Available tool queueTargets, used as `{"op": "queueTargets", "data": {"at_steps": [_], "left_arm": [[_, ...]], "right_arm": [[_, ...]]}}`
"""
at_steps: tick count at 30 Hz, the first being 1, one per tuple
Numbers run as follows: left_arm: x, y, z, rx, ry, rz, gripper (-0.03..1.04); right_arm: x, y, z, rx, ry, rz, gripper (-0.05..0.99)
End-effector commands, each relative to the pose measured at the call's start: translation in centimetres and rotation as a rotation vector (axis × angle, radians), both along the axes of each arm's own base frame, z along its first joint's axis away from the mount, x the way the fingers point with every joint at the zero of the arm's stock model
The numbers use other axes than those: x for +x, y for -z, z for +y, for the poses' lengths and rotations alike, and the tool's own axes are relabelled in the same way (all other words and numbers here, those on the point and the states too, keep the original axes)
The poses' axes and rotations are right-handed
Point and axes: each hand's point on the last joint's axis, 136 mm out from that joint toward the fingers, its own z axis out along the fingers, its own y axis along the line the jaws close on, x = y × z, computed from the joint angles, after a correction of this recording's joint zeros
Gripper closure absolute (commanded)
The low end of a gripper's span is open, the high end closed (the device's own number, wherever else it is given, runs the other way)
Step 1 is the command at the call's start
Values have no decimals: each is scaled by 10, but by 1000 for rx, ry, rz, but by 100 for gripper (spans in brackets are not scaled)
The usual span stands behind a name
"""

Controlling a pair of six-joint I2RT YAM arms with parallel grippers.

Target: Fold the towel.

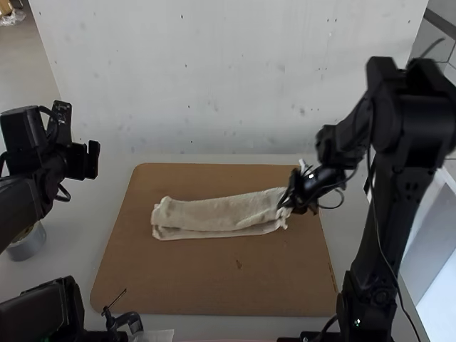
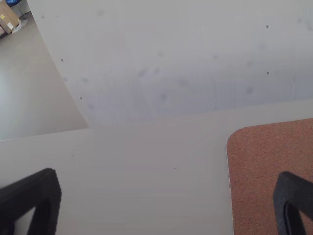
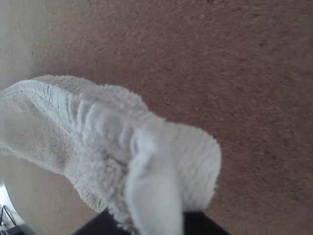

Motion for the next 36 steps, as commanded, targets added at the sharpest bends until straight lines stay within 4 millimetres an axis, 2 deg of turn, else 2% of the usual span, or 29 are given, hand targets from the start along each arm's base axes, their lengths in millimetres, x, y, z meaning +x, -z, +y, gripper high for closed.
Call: {"op": "queueTargets", "data": {"at_steps": [1,7,13,22,28,31,33,36], "left_arm": [[0,8,-2,-3,8,15,4],[2,8,1,-1,-2,15,4],[3,11,5,4,-26,24,4],[4,12,10,10,-46,24,4],[5,17,11,6,-47,38,4],[5,18,11,5,-47,42,4],[5,18,11,4,-46,42,4],[5,18,10,4,-43,41,4]], "right_arm": [[11,-19,-27,23,27,-79,86],[11,-19,-78,12,91,-99,86],[23,-12,-126,-3,159,-119,86],[29,0,-178,-11,203,-109,86],[36,-3,-211,-13,228,-109,86],[38,-10,-217,-8,237,-109,87],[39,-16,-207,3,216,-100,89],[42,-42,-184,20,174,-125,91]]}}
